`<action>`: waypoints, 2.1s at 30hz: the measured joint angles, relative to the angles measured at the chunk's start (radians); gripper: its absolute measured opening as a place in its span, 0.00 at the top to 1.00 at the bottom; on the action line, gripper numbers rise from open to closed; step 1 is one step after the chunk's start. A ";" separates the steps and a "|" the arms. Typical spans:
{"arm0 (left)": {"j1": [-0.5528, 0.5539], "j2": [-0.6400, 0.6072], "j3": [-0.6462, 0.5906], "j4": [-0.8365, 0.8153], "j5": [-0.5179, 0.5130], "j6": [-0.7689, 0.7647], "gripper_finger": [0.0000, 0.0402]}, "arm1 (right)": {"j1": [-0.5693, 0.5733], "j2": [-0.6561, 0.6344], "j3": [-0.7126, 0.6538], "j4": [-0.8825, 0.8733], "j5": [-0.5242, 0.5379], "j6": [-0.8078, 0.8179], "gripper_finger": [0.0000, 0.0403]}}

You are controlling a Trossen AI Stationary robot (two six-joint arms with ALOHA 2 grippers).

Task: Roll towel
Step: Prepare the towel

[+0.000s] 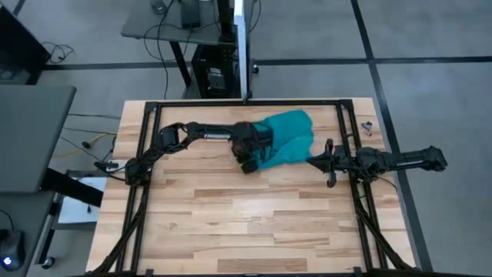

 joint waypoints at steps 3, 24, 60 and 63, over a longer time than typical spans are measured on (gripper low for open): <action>-0.047 -0.008 -0.002 -0.020 0.007 0.006 0.92 | 0.000 0.000 0.000 0.000 0.000 0.000 1.00; -0.041 -0.333 -0.168 0.194 0.139 -0.079 0.92 | -0.045 0.032 0.029 0.131 0.023 0.547 1.00; 0.009 -0.362 -0.648 0.705 0.067 -0.078 0.92 | -0.653 1.643 0.888 -0.342 -0.408 0.020 1.00; -0.001 -0.362 -0.664 0.644 0.061 -0.073 0.92 | -0.695 1.644 0.910 -0.414 -0.304 -0.041 1.00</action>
